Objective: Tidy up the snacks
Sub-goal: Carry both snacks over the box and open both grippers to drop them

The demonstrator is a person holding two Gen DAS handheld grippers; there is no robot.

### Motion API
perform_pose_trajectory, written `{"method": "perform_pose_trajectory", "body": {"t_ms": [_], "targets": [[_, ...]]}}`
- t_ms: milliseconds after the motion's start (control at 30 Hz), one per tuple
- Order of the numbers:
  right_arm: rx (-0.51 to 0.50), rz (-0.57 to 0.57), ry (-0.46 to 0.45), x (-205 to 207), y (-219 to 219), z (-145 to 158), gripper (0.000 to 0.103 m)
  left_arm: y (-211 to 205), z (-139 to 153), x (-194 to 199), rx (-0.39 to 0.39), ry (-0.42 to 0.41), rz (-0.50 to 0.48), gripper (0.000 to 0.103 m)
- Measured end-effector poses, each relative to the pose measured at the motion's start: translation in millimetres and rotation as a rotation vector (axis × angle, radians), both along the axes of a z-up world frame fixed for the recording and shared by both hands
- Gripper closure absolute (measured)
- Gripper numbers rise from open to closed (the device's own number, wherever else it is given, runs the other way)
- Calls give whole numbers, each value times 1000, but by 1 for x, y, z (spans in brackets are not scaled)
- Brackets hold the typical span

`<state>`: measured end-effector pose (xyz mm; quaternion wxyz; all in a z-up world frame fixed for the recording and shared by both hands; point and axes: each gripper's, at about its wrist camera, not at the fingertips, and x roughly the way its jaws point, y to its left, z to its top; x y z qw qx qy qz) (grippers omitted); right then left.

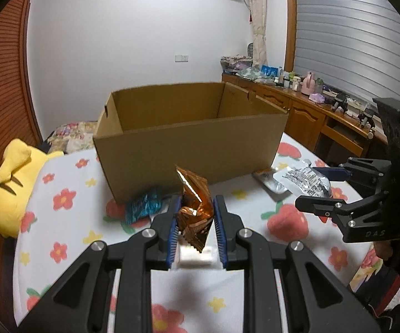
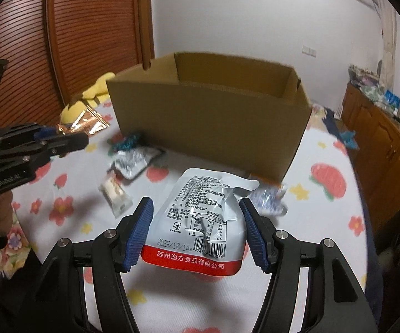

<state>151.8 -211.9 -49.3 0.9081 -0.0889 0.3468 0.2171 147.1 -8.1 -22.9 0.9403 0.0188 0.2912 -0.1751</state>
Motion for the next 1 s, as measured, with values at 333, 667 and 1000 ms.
{"method": "perform_pose_trajectory", "body": {"t_ms": [333, 667, 1000], "targets": [[25, 31, -74, 25, 8, 43, 38, -8, 31, 36, 27, -44, -13, 82], [44, 49, -105, 77, 13, 65, 38, -15, 52, 98, 42, -49, -11, 82], [68, 17, -76, 133, 7, 59, 38, -20, 48, 158, 50, -21, -17, 81]]}}
